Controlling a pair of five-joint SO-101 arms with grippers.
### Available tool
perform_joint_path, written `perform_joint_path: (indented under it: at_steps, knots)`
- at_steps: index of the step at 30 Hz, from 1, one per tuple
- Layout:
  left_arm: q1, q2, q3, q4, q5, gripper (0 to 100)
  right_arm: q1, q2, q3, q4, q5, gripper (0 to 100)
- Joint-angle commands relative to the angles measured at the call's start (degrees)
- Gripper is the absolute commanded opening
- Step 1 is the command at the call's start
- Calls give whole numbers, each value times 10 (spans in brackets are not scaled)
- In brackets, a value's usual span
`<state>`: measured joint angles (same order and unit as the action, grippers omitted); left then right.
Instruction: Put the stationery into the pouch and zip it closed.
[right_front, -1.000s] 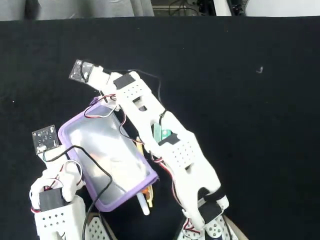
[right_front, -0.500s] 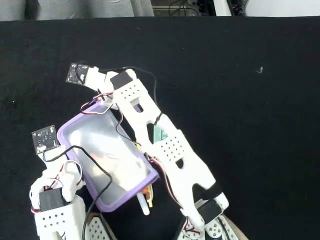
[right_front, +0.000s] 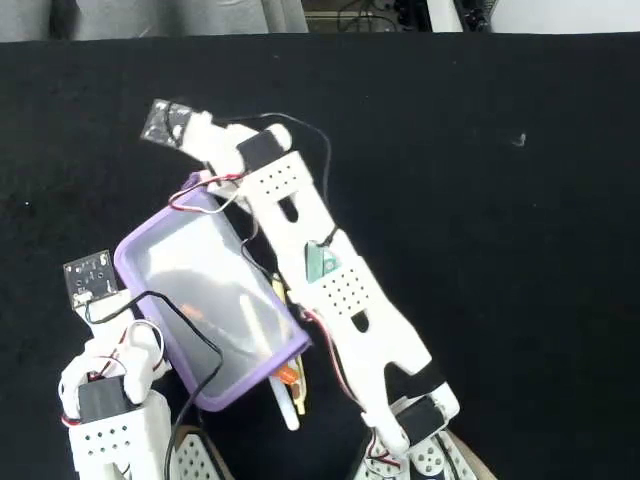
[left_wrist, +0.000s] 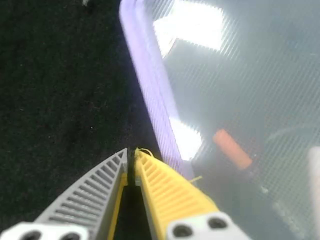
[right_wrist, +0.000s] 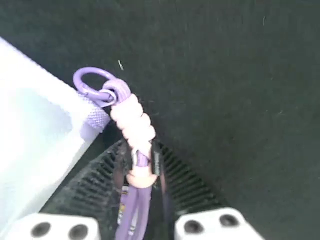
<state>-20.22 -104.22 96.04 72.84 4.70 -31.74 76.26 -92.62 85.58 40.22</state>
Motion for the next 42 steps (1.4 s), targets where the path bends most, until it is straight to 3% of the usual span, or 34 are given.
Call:
perform_joint_path:
  at_steps: [1,12,22,36,42]
  knots:
    - [-2,-2,14,2,5,30,19,-68,-32,3,-9,12]
    - [-2,-2,14,2,5,30,73,-217,-31,25,-5,11]
    - [-2,-2,14,2,5,30,78,-356,-25,20,-4,11]
    - [-2,-2,14,2,5,30,170,-422,-24,-93,-9,11]
    - [-2,-2,14,2,5,30,171,-422,-24,4,4,11]
